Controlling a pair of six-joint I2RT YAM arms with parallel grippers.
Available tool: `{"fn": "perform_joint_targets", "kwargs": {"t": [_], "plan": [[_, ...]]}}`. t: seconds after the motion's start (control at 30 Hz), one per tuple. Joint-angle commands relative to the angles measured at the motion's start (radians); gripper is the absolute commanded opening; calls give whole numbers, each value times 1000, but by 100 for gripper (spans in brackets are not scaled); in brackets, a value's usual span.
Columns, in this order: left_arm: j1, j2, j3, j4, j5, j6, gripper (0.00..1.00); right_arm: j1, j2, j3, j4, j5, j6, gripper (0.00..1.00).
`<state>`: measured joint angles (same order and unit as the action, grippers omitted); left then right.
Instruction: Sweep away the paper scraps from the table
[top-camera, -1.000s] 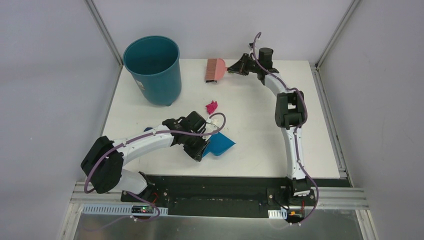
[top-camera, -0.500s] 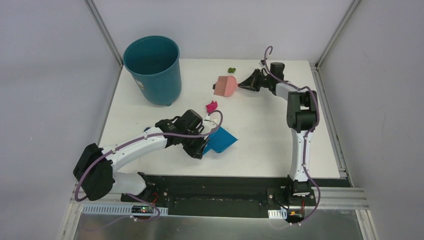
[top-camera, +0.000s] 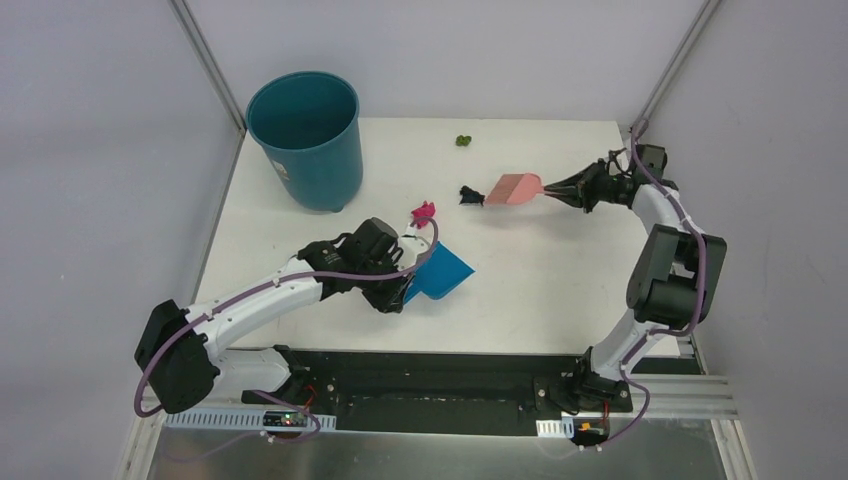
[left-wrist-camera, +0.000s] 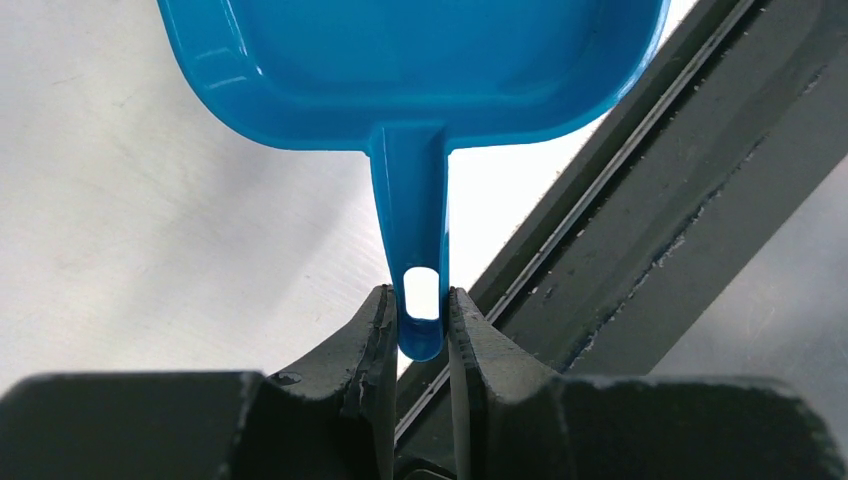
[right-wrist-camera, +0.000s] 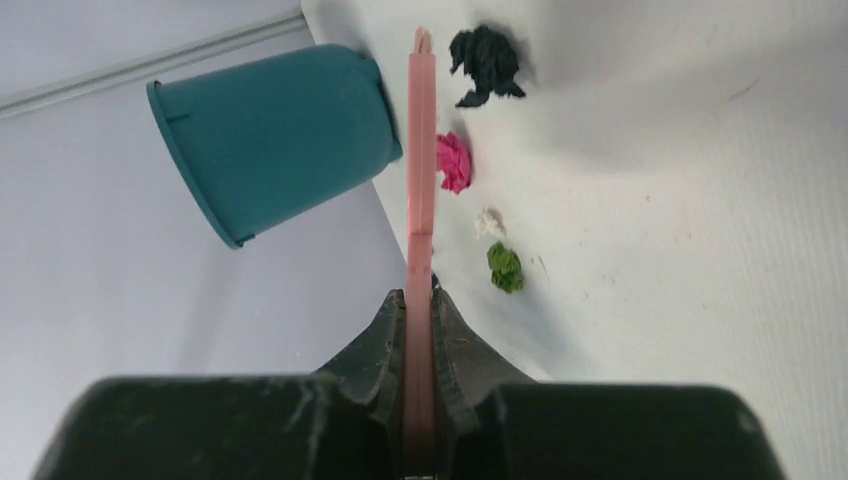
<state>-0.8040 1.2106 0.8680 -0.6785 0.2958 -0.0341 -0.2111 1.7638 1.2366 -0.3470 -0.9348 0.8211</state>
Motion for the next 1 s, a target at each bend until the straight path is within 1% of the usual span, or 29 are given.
{"fn": "perform_joint_targets", "kwargs": {"t": [0.0,0.1,0.2,0.27,0.33,0.4,0.5,0.53,0.57,0.7,0.77,0.83,0.9,0.93,0.97], "plan": [[2,-44,8,30,-105,7,0,14,-61,190,-381,-31,-387,0],[5,-63,4,30,-165,-6,0,54,-41,397,-468,164,-684,0],[15,-80,-1,25,-238,-37,0,122,-19,502,-438,358,-952,0],[37,-84,3,7,-315,-76,0,184,0,544,-415,438,-1156,0],[85,-84,-1,-5,-368,-107,0,247,17,565,-393,497,-1366,0],[117,-75,-1,-6,-361,-112,0,316,31,555,-323,594,-1556,0],[139,-52,11,-21,-371,-125,0,387,47,488,-142,686,-1800,0],[144,-45,16,-28,-380,-130,0,406,53,441,-10,700,-1862,0],[149,-40,18,-33,-392,-135,0,419,63,424,84,712,-1898,0],[170,-35,11,-39,-410,-160,0,477,185,426,302,780,-2057,0],[179,-28,10,-40,-387,-165,0,504,263,444,404,780,-2057,0],[180,-23,16,-48,-388,-166,0,528,352,487,460,780,-2057,0],[180,-34,17,-53,-414,-175,0,543,435,560,455,780,-2057,0],[180,-43,15,-52,-428,-178,0,548,470,599,438,796,-2105,0],[179,-52,12,-53,-441,-183,0,550,506,639,414,814,-2297,0]]}}
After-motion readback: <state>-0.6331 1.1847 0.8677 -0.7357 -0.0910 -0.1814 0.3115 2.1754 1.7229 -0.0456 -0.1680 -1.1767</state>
